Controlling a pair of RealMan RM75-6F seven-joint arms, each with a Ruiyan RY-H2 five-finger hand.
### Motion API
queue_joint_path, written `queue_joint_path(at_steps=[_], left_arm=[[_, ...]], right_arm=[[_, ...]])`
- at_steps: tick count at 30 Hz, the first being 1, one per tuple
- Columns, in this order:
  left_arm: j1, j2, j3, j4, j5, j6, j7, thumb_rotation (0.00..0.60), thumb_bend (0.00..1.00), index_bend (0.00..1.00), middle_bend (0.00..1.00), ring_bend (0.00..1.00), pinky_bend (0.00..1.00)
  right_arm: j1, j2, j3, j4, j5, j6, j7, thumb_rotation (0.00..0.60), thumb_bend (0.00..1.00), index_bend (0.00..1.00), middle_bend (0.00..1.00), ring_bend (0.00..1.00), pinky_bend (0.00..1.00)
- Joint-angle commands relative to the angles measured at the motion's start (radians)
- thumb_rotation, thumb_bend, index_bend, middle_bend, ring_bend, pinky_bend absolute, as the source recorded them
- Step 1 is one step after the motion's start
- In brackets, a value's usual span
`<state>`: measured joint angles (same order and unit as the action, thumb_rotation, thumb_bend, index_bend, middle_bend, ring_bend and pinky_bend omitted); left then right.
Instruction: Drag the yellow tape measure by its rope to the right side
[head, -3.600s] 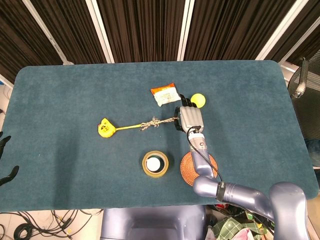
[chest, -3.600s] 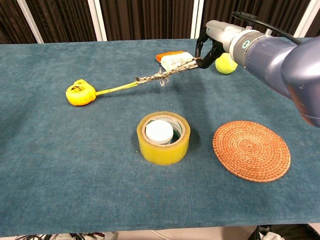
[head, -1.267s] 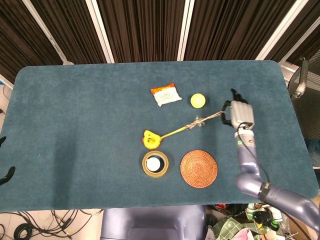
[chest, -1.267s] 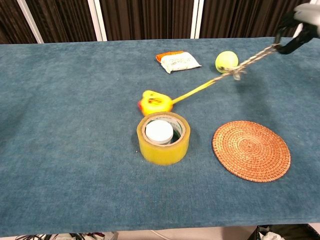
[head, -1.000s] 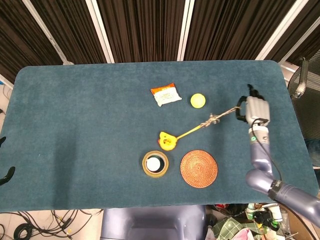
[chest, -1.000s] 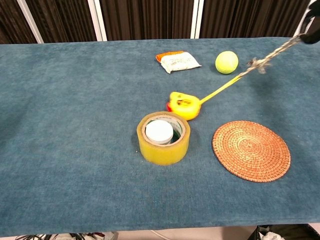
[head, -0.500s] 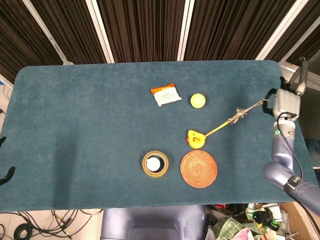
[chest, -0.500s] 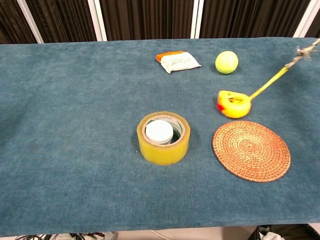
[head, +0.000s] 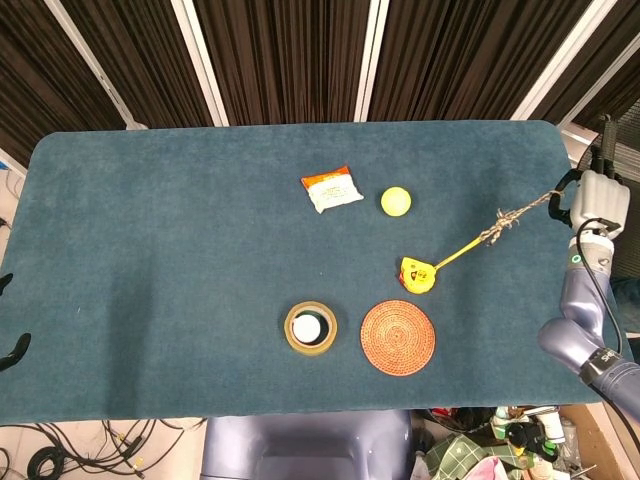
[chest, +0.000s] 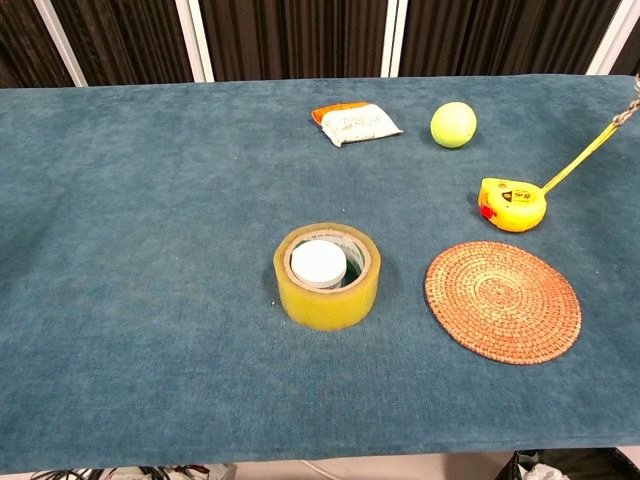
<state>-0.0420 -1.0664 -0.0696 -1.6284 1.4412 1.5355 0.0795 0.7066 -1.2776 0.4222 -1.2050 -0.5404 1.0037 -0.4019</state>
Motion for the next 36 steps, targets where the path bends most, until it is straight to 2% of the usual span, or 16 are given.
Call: queue_joint_path(at_steps=[1,6,9,11,13,15,16,18,23,28,36], left_arm=[[0.001,0.000,0.000,-0.001,0.001,0.001,-0.001,0.600,0.30,0.10,0.00,0.00,0.00],[0.003,0.003,-0.004,-0.005,-0.008,0.003,-0.007,0.600,0.30,0.10,0.00,0.00,0.00],[0.003,0.004,-0.004,-0.005,-0.006,0.002,-0.010,0.600,0.30,0.10,0.00,0.00,0.00],[0.002,0.004,-0.003,-0.004,-0.005,0.000,-0.011,0.600,0.30,0.10,0.00,0.00,0.00],[0.000,0.004,-0.003,-0.003,-0.005,-0.003,-0.012,0.600,0.30,0.10,0.00,0.00,0.00],[-0.001,0.005,-0.003,-0.004,-0.004,-0.004,-0.014,0.600,0.30,0.10,0.00,0.00,0.00],[-0.001,0.005,-0.004,-0.004,-0.005,-0.005,-0.016,0.600,0.30,0.10,0.00,0.00,0.00],[-0.001,0.006,-0.005,-0.005,-0.007,-0.006,-0.020,0.600,0.30,0.10,0.00,0.00,0.00],[-0.003,0.007,-0.004,-0.004,-0.003,-0.007,-0.023,0.600,0.30,0.10,0.00,0.00,0.00],[-0.003,0.008,-0.004,-0.003,-0.003,-0.009,-0.026,0.600,0.30,0.10,0.00,0.00,0.00],[0.001,0.008,-0.003,-0.003,0.009,0.007,-0.017,0.600,0.30,0.10,0.00,0.00,0.00]], right_arm=[[0.003,-0.001,-0.007,-0.023,-0.004,0.001,-0.010,0.600,0.44,0.68,0.00,0.08,0.16],[0.000,0.001,-0.011,-0.105,0.000,0.004,-0.010,0.600,0.41,0.68,0.00,0.08,0.16],[-0.008,0.006,-0.020,-0.183,-0.018,0.021,-0.008,0.600,0.34,0.66,0.00,0.07,0.16],[-0.018,0.014,-0.031,-0.251,-0.030,0.034,-0.010,0.600,0.29,0.55,0.00,0.06,0.16],[-0.027,0.032,-0.047,-0.334,-0.025,0.045,-0.028,0.600,0.22,0.33,0.00,0.05,0.16],[-0.028,0.051,-0.060,-0.415,0.003,0.058,-0.061,0.600,0.16,0.18,0.00,0.04,0.15],[-0.029,0.057,-0.067,-0.472,0.007,0.058,-0.068,0.600,0.13,0.13,0.00,0.04,0.15],[-0.032,0.070,-0.071,-0.527,0.009,0.076,-0.077,0.600,0.11,0.08,0.00,0.04,0.15],[-0.039,0.107,-0.096,-0.631,-0.005,0.136,-0.120,0.600,0.09,0.01,0.00,0.04,0.15],[-0.098,0.160,-0.112,-0.749,-0.077,0.225,-0.076,0.600,0.09,0.00,0.00,0.04,0.15],[-0.265,0.236,-0.255,-0.863,-0.320,0.365,-0.008,0.600,0.09,0.00,0.00,0.04,0.15]])
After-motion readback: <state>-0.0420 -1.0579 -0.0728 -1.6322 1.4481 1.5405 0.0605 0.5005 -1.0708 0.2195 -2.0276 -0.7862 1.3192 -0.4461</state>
